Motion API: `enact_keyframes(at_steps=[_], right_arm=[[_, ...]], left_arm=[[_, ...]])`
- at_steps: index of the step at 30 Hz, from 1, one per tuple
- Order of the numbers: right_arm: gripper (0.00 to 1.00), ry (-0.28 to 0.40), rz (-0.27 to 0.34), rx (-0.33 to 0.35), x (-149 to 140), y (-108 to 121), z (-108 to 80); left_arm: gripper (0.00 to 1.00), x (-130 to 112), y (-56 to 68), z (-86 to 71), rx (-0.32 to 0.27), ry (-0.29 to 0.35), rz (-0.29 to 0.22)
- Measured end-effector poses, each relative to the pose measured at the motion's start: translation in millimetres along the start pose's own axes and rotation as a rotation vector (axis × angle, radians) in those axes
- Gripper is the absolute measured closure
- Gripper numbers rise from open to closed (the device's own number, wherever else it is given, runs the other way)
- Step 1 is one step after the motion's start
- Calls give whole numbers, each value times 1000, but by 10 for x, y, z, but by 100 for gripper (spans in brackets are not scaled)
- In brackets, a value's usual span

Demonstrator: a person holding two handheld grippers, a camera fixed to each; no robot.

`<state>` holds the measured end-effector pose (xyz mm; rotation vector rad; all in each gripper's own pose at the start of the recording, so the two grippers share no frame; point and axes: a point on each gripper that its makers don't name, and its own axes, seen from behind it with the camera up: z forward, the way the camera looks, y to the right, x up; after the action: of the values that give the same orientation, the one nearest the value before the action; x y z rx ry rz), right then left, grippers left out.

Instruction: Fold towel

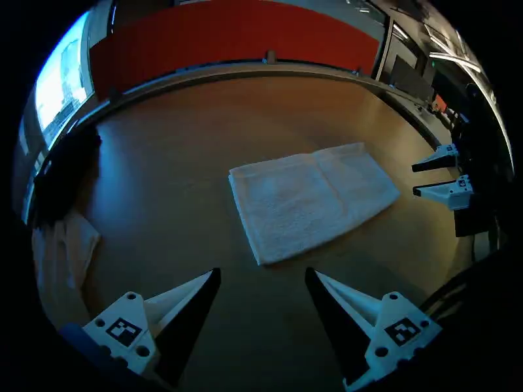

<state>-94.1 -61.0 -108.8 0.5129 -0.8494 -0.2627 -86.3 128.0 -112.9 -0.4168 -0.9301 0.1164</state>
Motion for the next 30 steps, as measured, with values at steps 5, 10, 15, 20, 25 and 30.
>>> enact_keyframes(at_steps=[5, 10, 15, 20, 25, 30], right_arm=[[14, -13, -31, 20, -19, -30, 50], [14, -27, -65, 39, -25, -71, 103], [14, -35, -91, 56, -9, -106, 137], [14, -45, -108, 67, -7, -113, 169], [14, -57, -126, 79, -37, -123, 202], [15, -72, -143, 90, -91, -120, 235]], left_arm=[[4, -77, -39, -75, 17, 7, -16], [4, -181, -70, -150, 33, 10, -40], [4, -259, -97, -205, 47, 16, -66], [4, -311, -120, -243, 58, 19, -78], [4, -364, -127, -295, 71, 26, -88], [4, -450, -110, -346, 83, 34, -105]])
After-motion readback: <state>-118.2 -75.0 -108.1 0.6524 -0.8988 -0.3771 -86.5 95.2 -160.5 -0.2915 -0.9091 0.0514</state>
